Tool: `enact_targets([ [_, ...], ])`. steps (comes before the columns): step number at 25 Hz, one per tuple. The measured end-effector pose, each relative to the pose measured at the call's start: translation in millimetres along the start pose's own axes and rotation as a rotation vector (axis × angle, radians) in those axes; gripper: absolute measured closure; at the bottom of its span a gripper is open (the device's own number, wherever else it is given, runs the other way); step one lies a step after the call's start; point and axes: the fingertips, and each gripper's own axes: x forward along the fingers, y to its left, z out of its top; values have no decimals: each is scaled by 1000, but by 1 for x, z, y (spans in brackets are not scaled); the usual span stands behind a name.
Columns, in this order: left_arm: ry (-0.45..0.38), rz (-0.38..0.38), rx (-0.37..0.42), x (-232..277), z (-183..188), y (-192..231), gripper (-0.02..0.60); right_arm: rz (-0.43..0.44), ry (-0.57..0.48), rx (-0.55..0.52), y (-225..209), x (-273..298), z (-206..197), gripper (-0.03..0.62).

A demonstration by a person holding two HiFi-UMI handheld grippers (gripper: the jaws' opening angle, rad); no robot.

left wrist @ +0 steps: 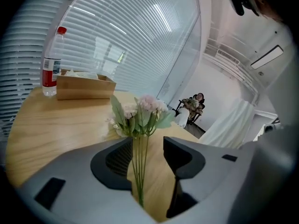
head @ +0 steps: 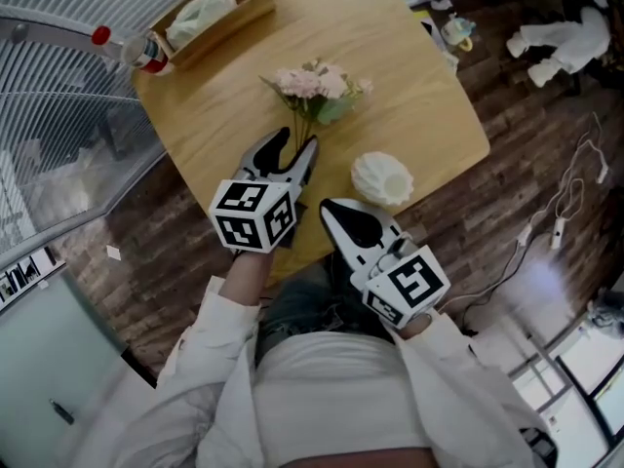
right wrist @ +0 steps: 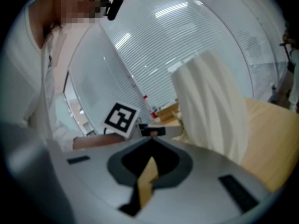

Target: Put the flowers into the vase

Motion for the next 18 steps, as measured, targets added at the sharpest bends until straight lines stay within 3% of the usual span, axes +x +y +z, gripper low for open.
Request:
enact_targets([
  [10, 131, -33, -6, 29, -13, 14, 350, 33, 13, 47, 1, 7, -11, 582],
  [18, 159, -104, -108, 46, -18, 16, 351, 99, -10, 70, 11, 12, -8, 582],
])
